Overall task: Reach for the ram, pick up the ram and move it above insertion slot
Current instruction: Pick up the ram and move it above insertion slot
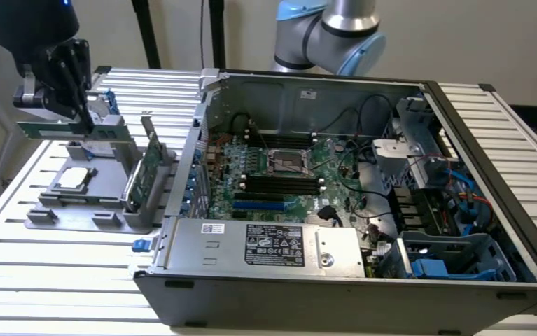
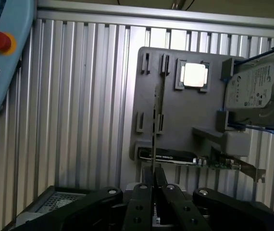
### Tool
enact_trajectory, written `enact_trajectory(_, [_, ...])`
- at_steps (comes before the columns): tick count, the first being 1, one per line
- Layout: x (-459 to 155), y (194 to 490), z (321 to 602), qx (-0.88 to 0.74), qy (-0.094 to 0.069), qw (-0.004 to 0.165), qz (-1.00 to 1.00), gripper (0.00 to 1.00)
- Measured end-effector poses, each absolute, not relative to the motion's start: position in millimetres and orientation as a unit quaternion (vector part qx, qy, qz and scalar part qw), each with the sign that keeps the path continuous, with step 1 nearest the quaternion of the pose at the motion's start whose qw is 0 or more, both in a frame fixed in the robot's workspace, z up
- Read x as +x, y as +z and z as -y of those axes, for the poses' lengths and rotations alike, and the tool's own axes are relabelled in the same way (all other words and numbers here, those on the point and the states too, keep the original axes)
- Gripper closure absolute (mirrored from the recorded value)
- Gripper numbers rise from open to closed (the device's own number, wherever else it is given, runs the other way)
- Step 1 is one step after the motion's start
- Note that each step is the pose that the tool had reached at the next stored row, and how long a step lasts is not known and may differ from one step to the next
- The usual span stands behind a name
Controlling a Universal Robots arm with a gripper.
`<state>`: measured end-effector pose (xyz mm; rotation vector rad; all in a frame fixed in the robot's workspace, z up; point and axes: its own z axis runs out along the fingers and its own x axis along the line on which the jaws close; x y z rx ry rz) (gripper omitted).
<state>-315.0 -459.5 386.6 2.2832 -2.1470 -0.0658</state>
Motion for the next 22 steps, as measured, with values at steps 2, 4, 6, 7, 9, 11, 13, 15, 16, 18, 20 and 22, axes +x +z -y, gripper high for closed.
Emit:
enact_trajectory(2, [-310.2,388.8,458.5,0.728,-0.022,0.003,0.685,0.87])
enact_trajectory(4, [-305.4,390.8,457.4,0.728,-0.022,0.002,0.685,0.87])
enact_trajectory(6, [-300.7,392.6,456.3,0.728,-0.023,0.001,0.685,0.87])
enact_trajectory(7, [-298.4,393.6,455.8,0.728,-0.023,0.001,0.685,0.87])
enact_trajectory(9, [-293.7,395.4,454.7,0.728,-0.024,0.0,0.685,0.87])
enact_trajectory(11, [-288.9,397.1,453.7,0.728,-0.024,0.0,0.685,0.87])
enact_trajectory(13, [-283.8,398.9,452.7,0.728,-0.025,-0.001,0.685,0.87])
enact_trajectory(15, [-278.8,400.5,451.6,0.728,-0.026,-0.002,0.685,0.87])
enact_trajectory(16, [-276.2,401.3,451.2,0.728,-0.026,-0.002,0.685,0.87])
enact_trajectory(18, [-270.6,402.7,450.2,0.728,-0.027,-0.003,0.685,0.87])
enact_trajectory(20, [-264.9,403.9,449.2,0.728,-0.028,-0.004,0.685,0.87])
enact_trajectory(22, [-258.7,404.9,448.3,0.728,-0.028,-0.004,0.685,0.87])
